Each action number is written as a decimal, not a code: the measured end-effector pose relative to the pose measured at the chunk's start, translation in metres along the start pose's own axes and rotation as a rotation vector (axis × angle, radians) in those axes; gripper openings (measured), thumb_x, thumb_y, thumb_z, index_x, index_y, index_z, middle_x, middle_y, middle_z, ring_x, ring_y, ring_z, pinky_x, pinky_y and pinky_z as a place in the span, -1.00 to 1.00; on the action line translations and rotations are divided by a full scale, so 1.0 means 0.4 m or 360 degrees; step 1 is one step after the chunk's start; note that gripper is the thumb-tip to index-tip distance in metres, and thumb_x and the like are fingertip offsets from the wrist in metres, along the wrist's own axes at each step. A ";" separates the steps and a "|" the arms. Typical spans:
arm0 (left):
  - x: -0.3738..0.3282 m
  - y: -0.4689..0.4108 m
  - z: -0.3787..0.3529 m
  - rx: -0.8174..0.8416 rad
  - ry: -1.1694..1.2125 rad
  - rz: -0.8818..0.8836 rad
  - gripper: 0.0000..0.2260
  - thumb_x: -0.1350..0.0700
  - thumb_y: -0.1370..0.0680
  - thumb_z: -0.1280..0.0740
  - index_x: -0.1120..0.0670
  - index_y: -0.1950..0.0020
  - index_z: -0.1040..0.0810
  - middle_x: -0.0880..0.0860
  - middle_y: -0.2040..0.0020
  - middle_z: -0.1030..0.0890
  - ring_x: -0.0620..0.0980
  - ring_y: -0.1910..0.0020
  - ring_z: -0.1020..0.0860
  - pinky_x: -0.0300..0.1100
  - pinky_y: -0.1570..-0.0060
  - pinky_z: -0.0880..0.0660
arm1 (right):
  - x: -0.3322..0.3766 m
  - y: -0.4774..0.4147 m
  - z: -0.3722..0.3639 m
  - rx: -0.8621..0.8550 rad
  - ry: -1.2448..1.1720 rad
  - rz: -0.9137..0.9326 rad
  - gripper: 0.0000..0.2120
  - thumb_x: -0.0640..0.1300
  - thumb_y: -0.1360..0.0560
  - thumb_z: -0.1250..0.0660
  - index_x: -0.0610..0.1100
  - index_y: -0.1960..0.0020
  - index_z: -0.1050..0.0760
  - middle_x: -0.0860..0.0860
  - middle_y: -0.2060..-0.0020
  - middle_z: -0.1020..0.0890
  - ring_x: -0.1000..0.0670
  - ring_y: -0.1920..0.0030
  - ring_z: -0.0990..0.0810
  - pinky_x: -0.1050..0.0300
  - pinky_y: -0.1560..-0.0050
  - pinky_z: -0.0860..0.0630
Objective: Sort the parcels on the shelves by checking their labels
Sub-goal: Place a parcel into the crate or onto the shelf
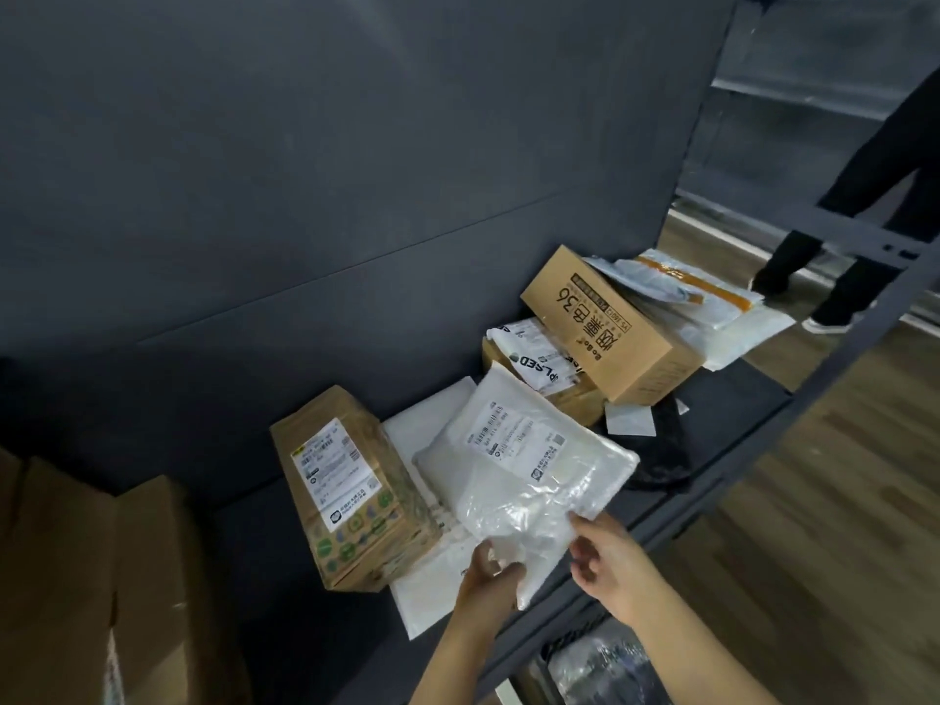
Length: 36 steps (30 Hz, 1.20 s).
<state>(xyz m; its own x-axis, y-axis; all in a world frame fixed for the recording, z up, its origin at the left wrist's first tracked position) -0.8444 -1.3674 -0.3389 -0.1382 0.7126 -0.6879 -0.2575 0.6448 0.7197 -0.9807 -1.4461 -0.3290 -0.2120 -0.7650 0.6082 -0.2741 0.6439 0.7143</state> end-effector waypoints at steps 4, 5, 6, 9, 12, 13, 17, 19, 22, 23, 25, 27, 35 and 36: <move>-0.020 0.003 -0.003 -0.0009 0.0349 0.0008 -0.67 0.15 -0.56 -0.27 0.03 -0.32 -0.33 0.03 0.01 -0.59 0.03 0.09 -0.61 -0.24 0.26 -0.47 | 0.057 0.023 -0.037 0.0026 0.0114 0.0275 -0.71 -0.28 -0.54 -0.26 -0.04 -0.22 -0.45 -0.08 -0.08 -0.62 -0.17 -0.13 -0.56 -0.24 -0.14 -0.48; -0.036 0.013 -0.003 0.0005 0.0465 -0.0021 -0.68 0.14 -0.56 -0.30 0.05 -0.29 -0.34 0.05 0.00 -0.60 0.04 0.09 -0.62 -0.22 0.25 -0.47 | 0.076 0.035 -0.043 0.0053 0.0066 0.0360 -0.69 -0.32 -0.54 -0.25 -0.05 -0.23 -0.45 -0.11 -0.09 -0.63 -0.19 -0.11 -0.58 -0.23 -0.09 -0.52; -0.055 0.018 -0.002 0.0023 0.0579 -0.0062 -0.66 0.10 -0.55 -0.33 0.05 -0.29 -0.35 0.07 -0.04 -0.61 0.05 0.06 -0.63 -0.19 0.22 -0.49 | 0.094 0.052 -0.051 0.0080 -0.0007 0.0415 -0.69 -0.33 -0.54 -0.24 -0.06 -0.22 -0.45 -0.13 -0.09 -0.63 -0.19 -0.08 -0.60 -0.19 -0.03 -0.56; -0.157 0.053 0.013 0.0145 0.0796 -0.0250 -0.61 -0.04 -0.51 -0.37 0.04 -0.30 -0.44 0.03 -0.07 -0.66 0.01 -0.01 -0.65 -0.14 0.13 -0.56 | 0.133 0.103 -0.065 0.0231 -0.0243 0.0491 -0.62 -0.31 -0.42 -0.36 -0.09 -0.20 -0.44 -0.16 -0.08 -0.61 -0.18 -0.04 -0.57 -0.12 0.09 -0.61; -0.301 0.095 0.050 0.0238 0.0731 -0.0528 -0.49 -0.14 -0.38 -0.47 0.04 -0.24 -0.49 -0.08 0.00 -0.70 -0.10 0.02 -0.67 -0.12 0.04 -0.58 | 0.177 0.160 -0.099 0.0476 -0.0300 0.0560 -0.19 -0.19 -0.08 -0.65 -0.16 -0.28 -0.42 -0.20 -0.06 -0.62 -0.19 -0.01 -0.61 -0.18 0.02 -0.60; -0.347 0.115 0.072 0.0190 0.0686 -0.0613 -0.39 -0.14 -0.32 -0.52 0.07 -0.28 -0.48 -0.01 -0.05 -0.69 -0.01 -0.03 -0.66 0.00 -0.05 -0.57 | 0.197 0.182 -0.117 0.0546 -0.0280 0.0603 -0.20 -0.20 -0.11 -0.64 -0.16 -0.30 -0.41 -0.19 -0.08 -0.63 -0.19 -0.03 -0.64 -0.17 0.01 -0.61; -0.491 0.212 0.185 -0.0033 0.0572 -0.0991 -0.56 0.11 -0.37 -0.51 0.15 -0.20 -0.53 0.17 -0.06 -0.67 0.18 0.01 -0.66 0.17 -0.09 -0.55 | 0.299 0.279 -0.184 0.0807 -0.0267 0.0854 -0.30 -0.08 -0.26 -0.58 -0.08 -0.34 -0.43 -0.13 -0.21 -0.60 -0.16 -0.20 -0.58 -0.21 -0.13 -0.54; -0.542 0.263 0.230 -0.0086 0.0437 -0.1138 -0.68 0.14 -0.42 -0.49 0.09 -0.15 -0.56 0.11 -0.02 -0.69 0.14 0.04 -0.67 0.13 -0.04 -0.58 | 0.370 0.309 -0.180 0.0698 -0.0318 0.1022 -0.40 -0.05 -0.38 -0.43 -0.04 -0.39 -0.38 -0.06 -0.21 -0.61 -0.11 -0.18 -0.60 -0.09 -0.08 -0.60; -0.588 0.318 0.265 -0.0115 0.0219 -0.1297 -0.73 0.14 -0.44 -0.47 0.01 -0.12 -0.57 0.01 0.02 -0.70 0.02 0.09 -0.69 -0.08 0.08 -0.62 | 0.461 0.359 -0.181 0.0507 -0.0180 0.1210 -0.36 0.01 -0.32 -0.44 -0.01 -0.37 -0.38 0.04 -0.19 -0.62 0.02 -0.15 -0.62 0.18 0.10 -0.63; -0.595 0.334 0.263 -0.0103 0.0157 -0.1312 -0.72 0.13 -0.44 -0.48 0.01 -0.12 -0.57 0.01 0.02 -0.70 0.00 0.10 -0.69 -0.14 0.12 -0.62 | 0.480 0.379 -0.201 0.0518 -0.0009 0.1263 -0.34 0.04 -0.26 -0.51 0.01 -0.32 -0.43 0.04 -0.16 -0.64 0.02 -0.13 -0.63 0.19 0.12 -0.62; -0.599 0.347 0.248 -0.0062 0.0059 -0.1330 -0.72 0.12 -0.43 -0.48 0.02 -0.13 -0.56 0.00 0.03 -0.70 -0.04 0.11 -0.69 -0.25 0.20 -0.60 | 0.493 0.399 -0.241 0.0490 0.0267 0.1308 -0.53 -0.04 -0.29 -0.50 0.06 -0.18 -0.50 0.03 -0.06 -0.68 0.01 -0.03 -0.68 0.14 0.13 -0.63; -0.594 0.348 0.238 -0.0072 0.0045 -0.1329 -0.73 0.12 -0.44 -0.47 0.01 -0.12 -0.56 -0.02 0.04 -0.70 -0.07 0.13 -0.68 -0.33 0.26 -0.56 | 0.497 0.398 -0.261 0.0387 0.0309 0.1310 -0.67 -0.18 -0.38 -0.44 0.10 -0.09 -0.52 0.03 0.02 -0.71 0.00 0.04 -0.70 0.04 0.11 -0.63; -0.587 0.343 0.252 -0.0079 0.0111 -0.1287 -0.71 0.01 -0.45 -0.45 -0.02 -0.15 -0.55 0.01 -0.05 -0.68 0.01 0.02 -0.67 -0.02 -0.02 -0.60 | 0.491 0.400 -0.282 0.0442 0.0291 0.1266 -0.71 -0.24 -0.46 -0.38 0.11 -0.05 -0.52 0.07 0.11 -0.72 -0.01 0.09 -0.71 -0.03 0.12 -0.64; -0.592 0.345 0.260 -0.0091 0.0157 -0.1302 -0.69 -0.04 -0.46 -0.44 -0.01 -0.17 -0.54 0.02 -0.07 -0.67 0.03 -0.02 -0.66 0.05 -0.08 -0.58 | 0.493 0.405 -0.286 0.0446 0.0299 0.1264 -0.70 -0.24 -0.46 -0.38 0.10 -0.08 -0.51 0.08 0.11 -0.72 0.00 0.09 -0.71 0.00 0.13 -0.64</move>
<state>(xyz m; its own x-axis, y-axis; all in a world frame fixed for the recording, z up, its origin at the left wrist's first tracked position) -0.7478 -1.4186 -0.0670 0.0314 -0.0051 -0.9995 -0.3609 0.9325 -0.0161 -0.9597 -1.4908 -0.0538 -0.2869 -0.0585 0.9562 -0.3370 0.9405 -0.0435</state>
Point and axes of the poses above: each hand's wrist, its own y-axis away from the middle knuckle, its own z-axis out of the back of the hand, x = y × z, the point moved 7 cm from there along -y, towards the middle knuckle
